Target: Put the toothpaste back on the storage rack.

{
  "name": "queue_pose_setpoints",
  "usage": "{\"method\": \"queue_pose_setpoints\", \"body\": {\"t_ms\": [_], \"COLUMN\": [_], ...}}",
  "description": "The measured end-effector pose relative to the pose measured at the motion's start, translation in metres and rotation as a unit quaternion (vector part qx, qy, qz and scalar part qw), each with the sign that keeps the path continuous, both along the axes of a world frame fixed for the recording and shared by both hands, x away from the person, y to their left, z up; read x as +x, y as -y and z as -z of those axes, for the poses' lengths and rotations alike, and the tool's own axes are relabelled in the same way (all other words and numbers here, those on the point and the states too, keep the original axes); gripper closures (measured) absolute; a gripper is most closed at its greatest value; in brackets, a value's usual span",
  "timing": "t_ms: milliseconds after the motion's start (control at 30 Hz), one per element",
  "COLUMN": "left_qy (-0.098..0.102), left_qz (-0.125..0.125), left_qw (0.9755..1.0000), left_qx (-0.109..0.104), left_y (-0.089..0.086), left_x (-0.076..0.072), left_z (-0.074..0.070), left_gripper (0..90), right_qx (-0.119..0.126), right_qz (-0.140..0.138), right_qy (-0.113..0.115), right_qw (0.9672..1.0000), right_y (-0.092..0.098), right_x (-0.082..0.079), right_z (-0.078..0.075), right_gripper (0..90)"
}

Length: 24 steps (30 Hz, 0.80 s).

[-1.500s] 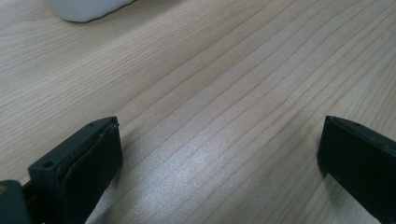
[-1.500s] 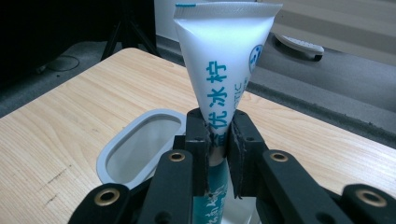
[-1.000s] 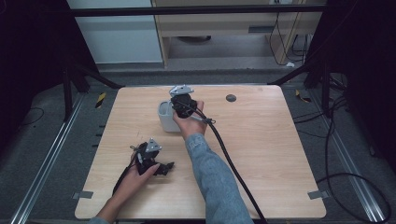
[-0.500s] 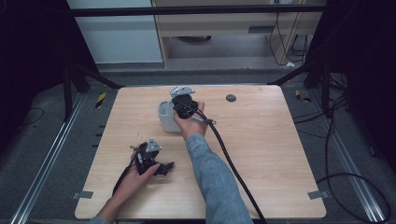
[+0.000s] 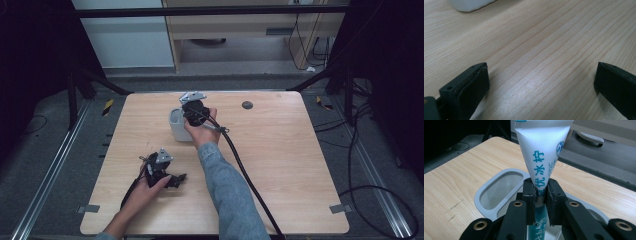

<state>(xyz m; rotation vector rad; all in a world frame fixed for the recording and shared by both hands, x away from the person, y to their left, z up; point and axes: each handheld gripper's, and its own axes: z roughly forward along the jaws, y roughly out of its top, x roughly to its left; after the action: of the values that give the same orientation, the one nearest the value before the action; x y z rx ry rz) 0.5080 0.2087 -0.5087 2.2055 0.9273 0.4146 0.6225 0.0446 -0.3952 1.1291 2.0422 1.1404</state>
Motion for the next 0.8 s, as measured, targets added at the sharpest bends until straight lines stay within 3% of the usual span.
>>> {"method": "queue_pose_setpoints", "body": {"t_ms": [800], "left_qy": [0.0], "left_qz": [0.0], "left_qw": [1.0], "left_qx": [0.0], "left_y": [0.0], "left_x": [0.0], "left_z": [0.0], "left_gripper": [0.0], "right_qx": [-0.007], "right_qz": [-0.006], "right_qy": [-0.012], "right_qw": [0.9999], "right_y": [-0.016], "right_x": [0.009], "right_z": [0.0], "right_gripper": [76.3]}}
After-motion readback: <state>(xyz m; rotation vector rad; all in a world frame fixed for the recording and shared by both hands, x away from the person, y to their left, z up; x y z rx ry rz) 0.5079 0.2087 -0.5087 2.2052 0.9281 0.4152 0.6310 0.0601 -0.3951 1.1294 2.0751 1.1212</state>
